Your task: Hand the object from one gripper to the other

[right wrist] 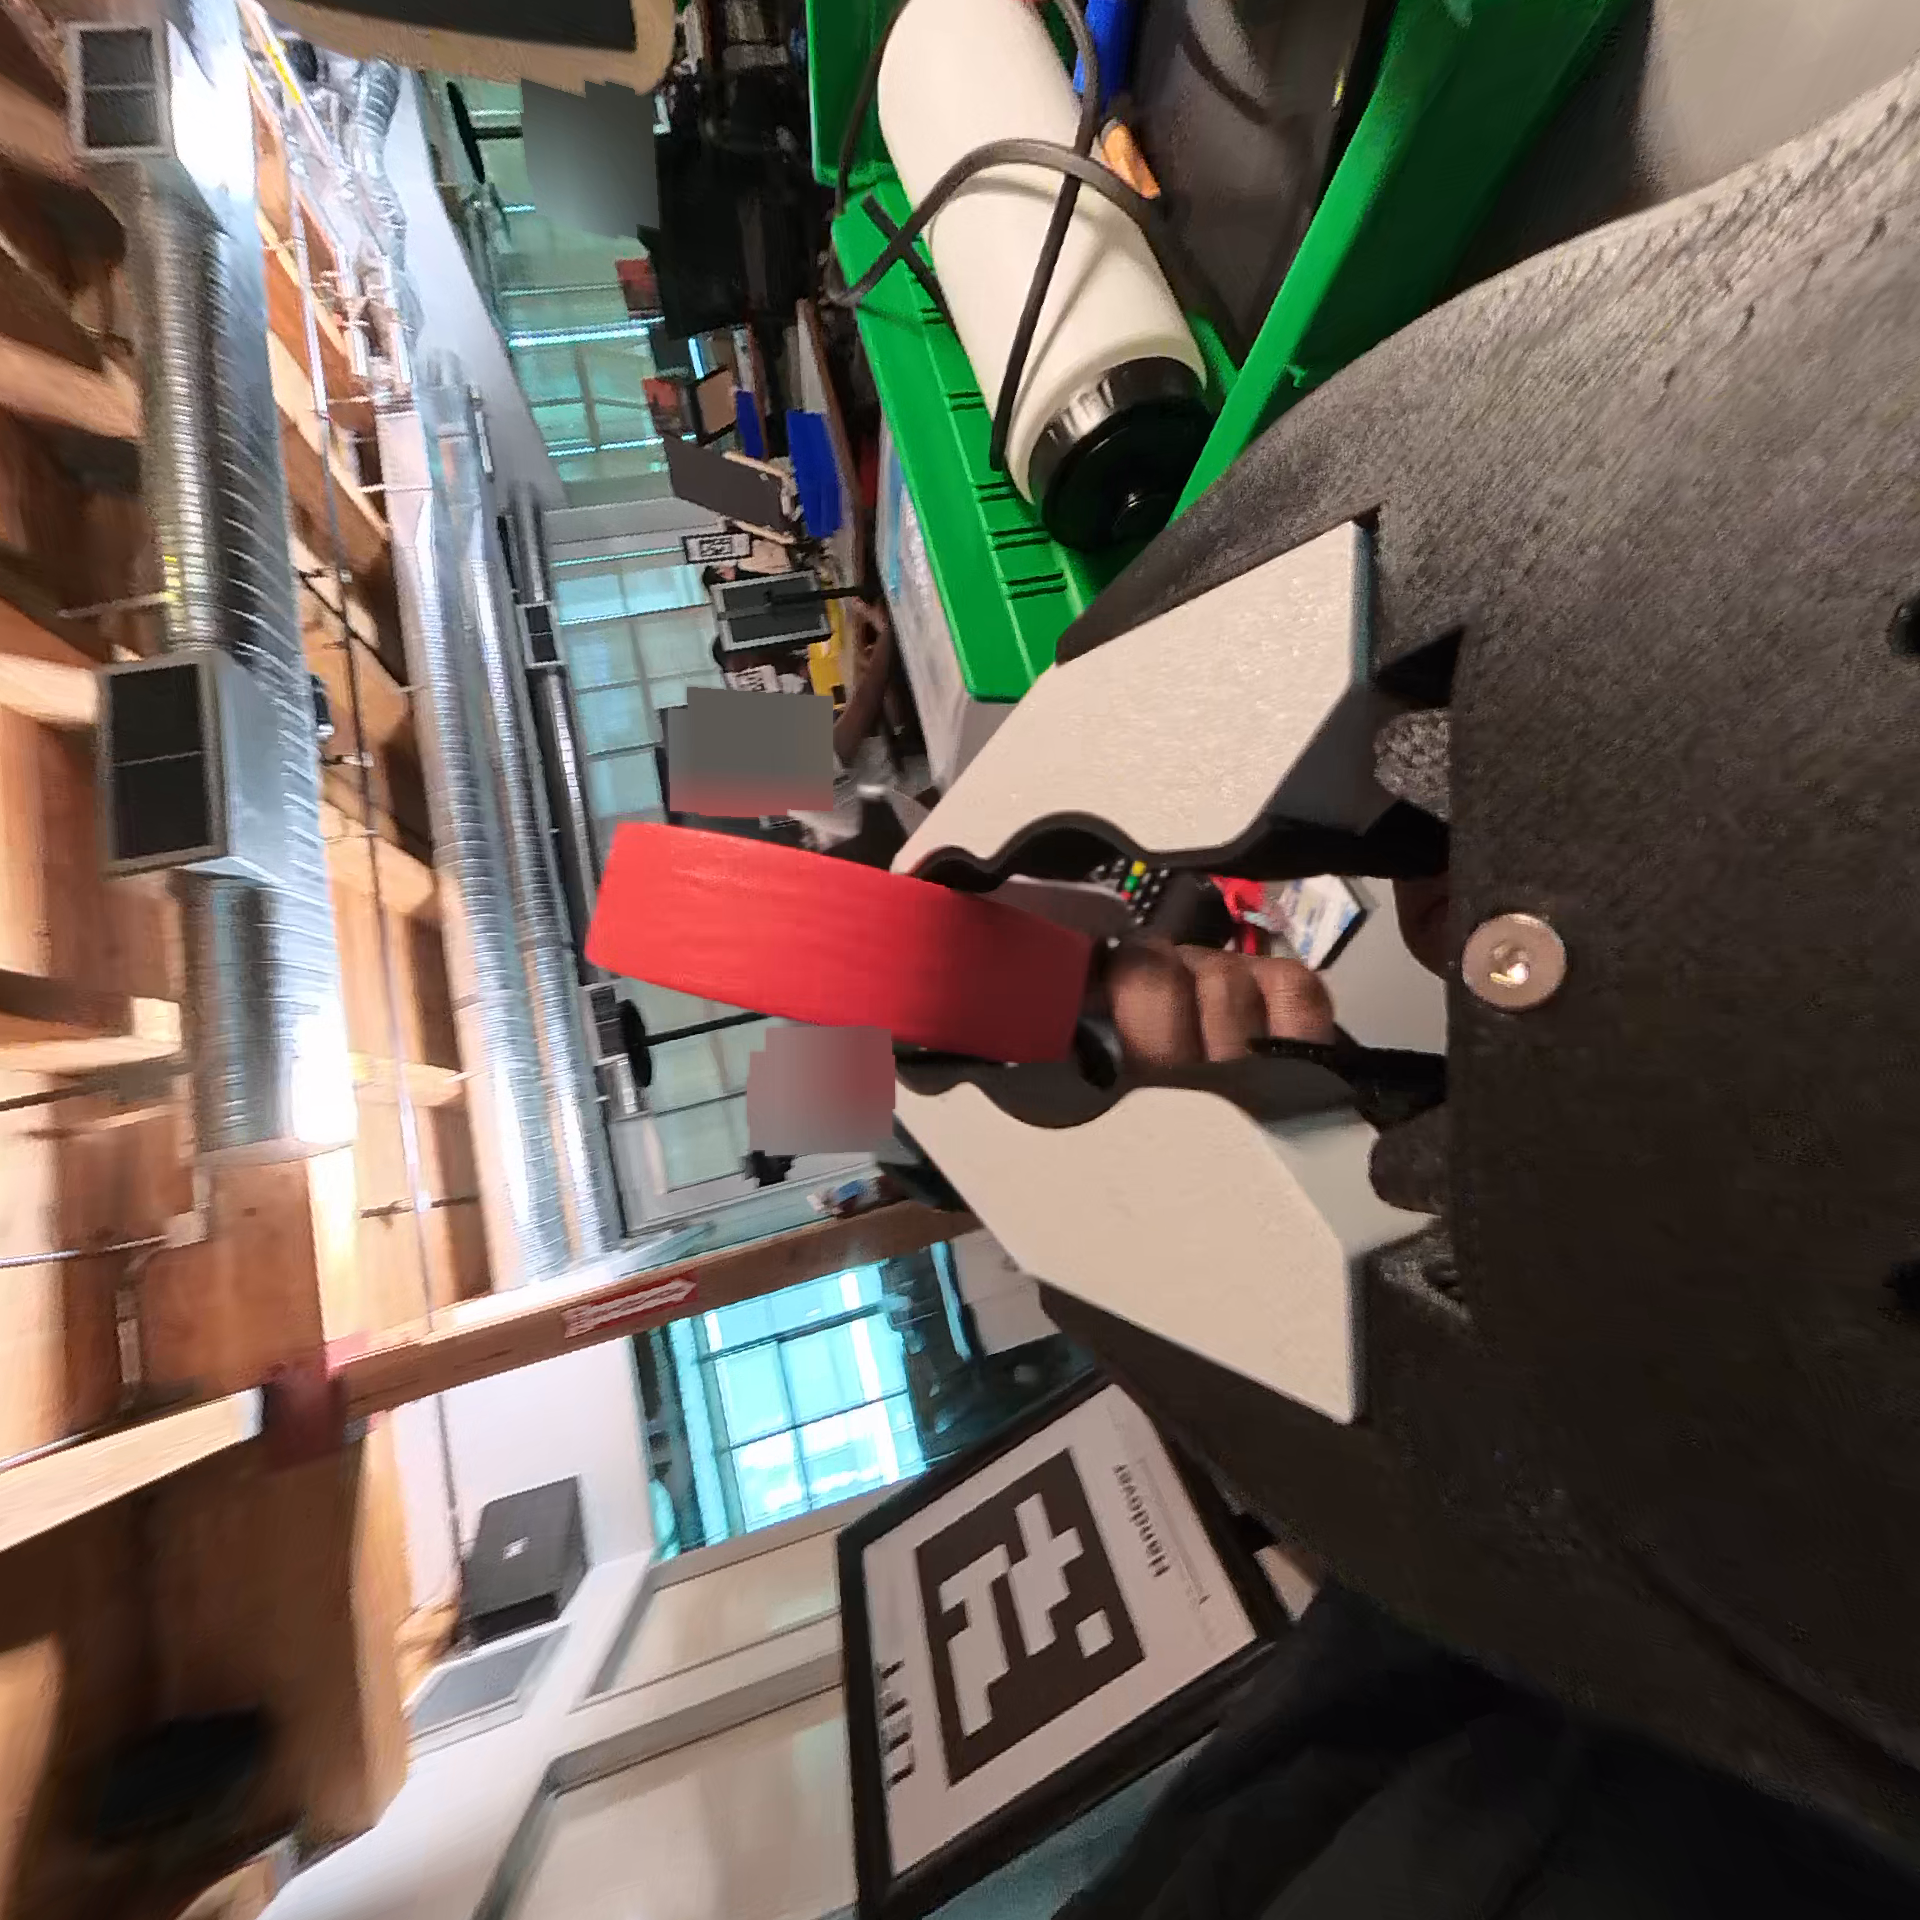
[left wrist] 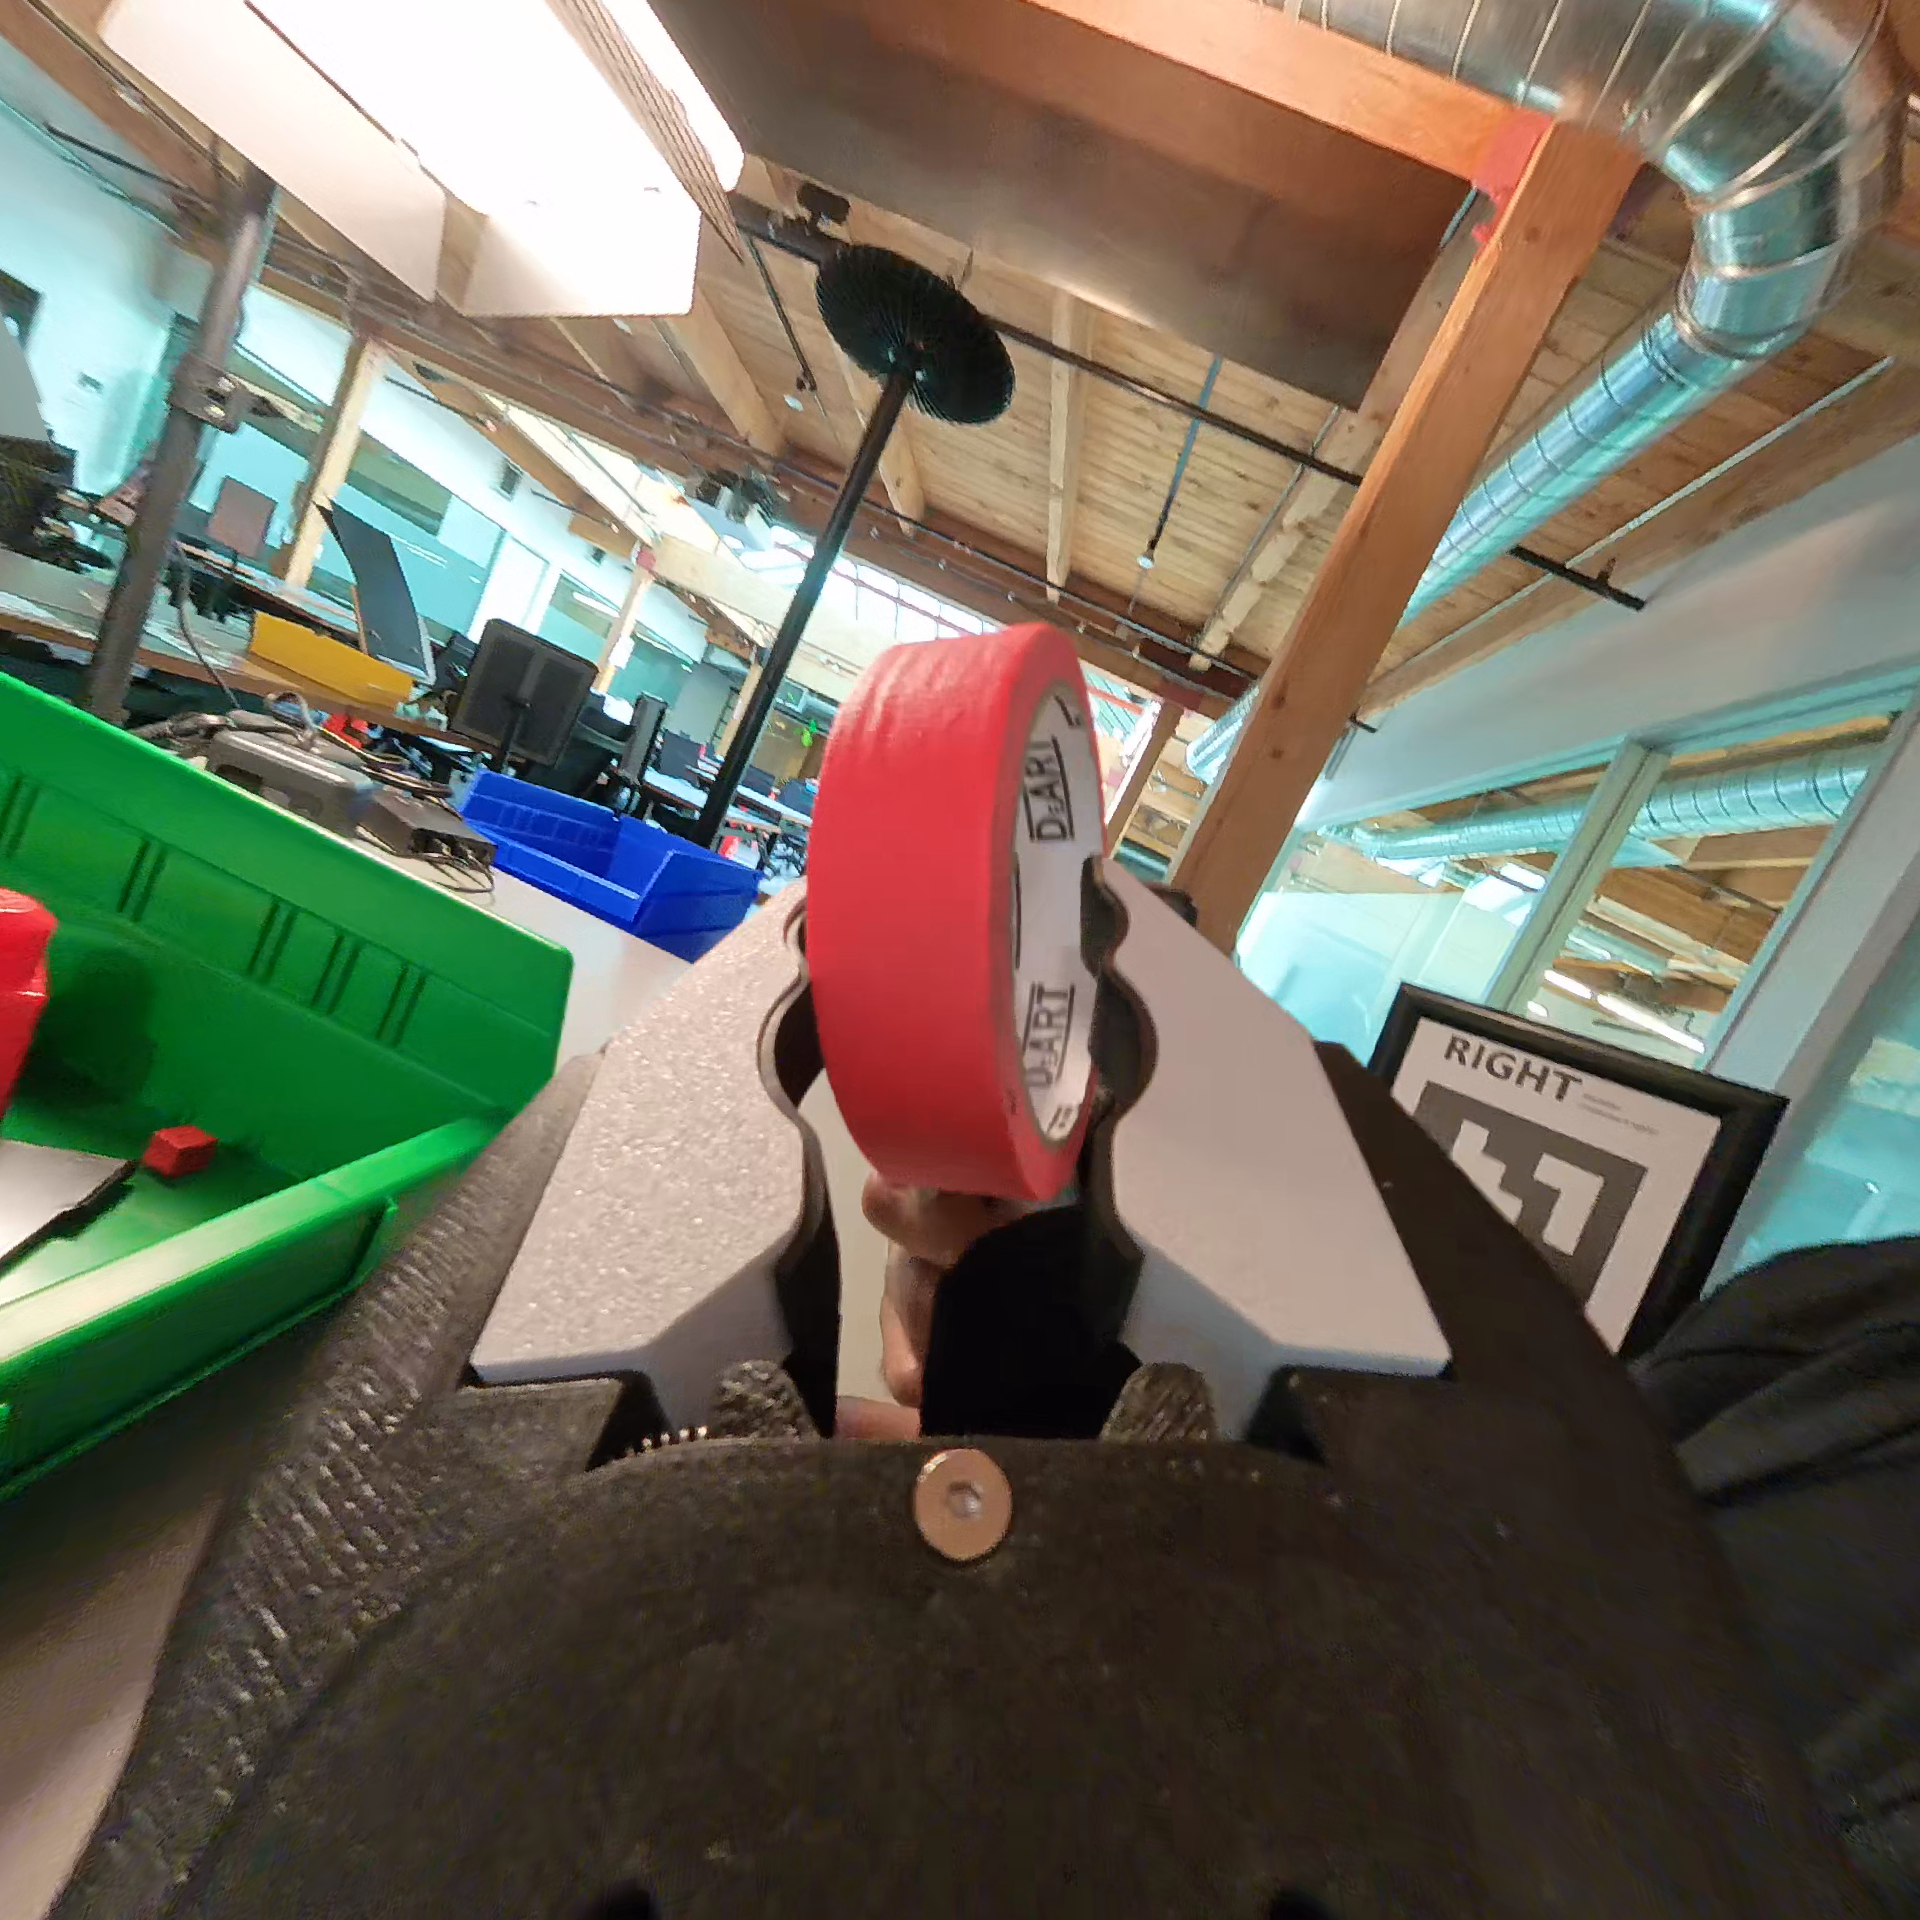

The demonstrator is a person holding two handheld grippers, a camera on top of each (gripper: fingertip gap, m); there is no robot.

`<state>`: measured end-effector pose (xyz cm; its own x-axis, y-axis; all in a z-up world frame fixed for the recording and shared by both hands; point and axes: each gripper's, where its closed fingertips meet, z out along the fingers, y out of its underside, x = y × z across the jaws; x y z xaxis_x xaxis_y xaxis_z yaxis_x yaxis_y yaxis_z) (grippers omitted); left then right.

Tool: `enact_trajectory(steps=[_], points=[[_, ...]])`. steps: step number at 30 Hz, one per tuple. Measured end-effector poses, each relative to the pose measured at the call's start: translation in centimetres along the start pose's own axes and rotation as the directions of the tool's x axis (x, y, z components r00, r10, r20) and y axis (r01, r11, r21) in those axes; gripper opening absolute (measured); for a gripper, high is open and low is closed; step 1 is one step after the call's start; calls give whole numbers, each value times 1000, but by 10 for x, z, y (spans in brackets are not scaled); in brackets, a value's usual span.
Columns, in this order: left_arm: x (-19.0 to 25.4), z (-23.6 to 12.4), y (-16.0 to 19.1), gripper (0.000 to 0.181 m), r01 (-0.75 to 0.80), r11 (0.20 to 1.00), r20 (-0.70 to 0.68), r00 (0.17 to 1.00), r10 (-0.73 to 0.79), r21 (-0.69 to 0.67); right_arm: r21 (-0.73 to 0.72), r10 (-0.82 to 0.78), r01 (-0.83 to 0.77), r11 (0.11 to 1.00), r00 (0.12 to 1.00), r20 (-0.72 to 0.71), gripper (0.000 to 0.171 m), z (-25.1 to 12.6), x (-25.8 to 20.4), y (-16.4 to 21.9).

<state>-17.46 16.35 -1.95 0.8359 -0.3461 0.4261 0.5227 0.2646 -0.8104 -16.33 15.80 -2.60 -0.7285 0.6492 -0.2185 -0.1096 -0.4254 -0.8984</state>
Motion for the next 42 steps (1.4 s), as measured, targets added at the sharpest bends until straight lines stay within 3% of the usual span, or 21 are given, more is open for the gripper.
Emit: enact_trajectory(steps=[5,11,17,21,30,37,42], points=[[18,7,28,43,-40,988,-90,996,26,-148,162,110,-112,980,994,25,32,-15,7,-27],[22,9,56,37,-112,949,-112,990,83,-294,205,145,-151,967,989,40,31,-19,10,-34],[27,8,46,29,-121,963,-139,986,90,-239,168,121,-115,979,992,-26,34,-14,15,-26],[32,3,21,24,-103,989,-167,982,84,-110,73,106,-104,992,994,-29,51,-4,11,-10],[32,-4,-2,25,-43,999,-179,983,43,8,-1,196,-196,981,980,39,47,1,4,3],[23,6,27,34,-81,987,-121,991,64,-141,145,150,-154,977,988,37,35,-12,7,-24],[21,9,41,40,-97,972,-104,992,76,-216,166,149,-154,974,988,41,34,-14,7,-28]])
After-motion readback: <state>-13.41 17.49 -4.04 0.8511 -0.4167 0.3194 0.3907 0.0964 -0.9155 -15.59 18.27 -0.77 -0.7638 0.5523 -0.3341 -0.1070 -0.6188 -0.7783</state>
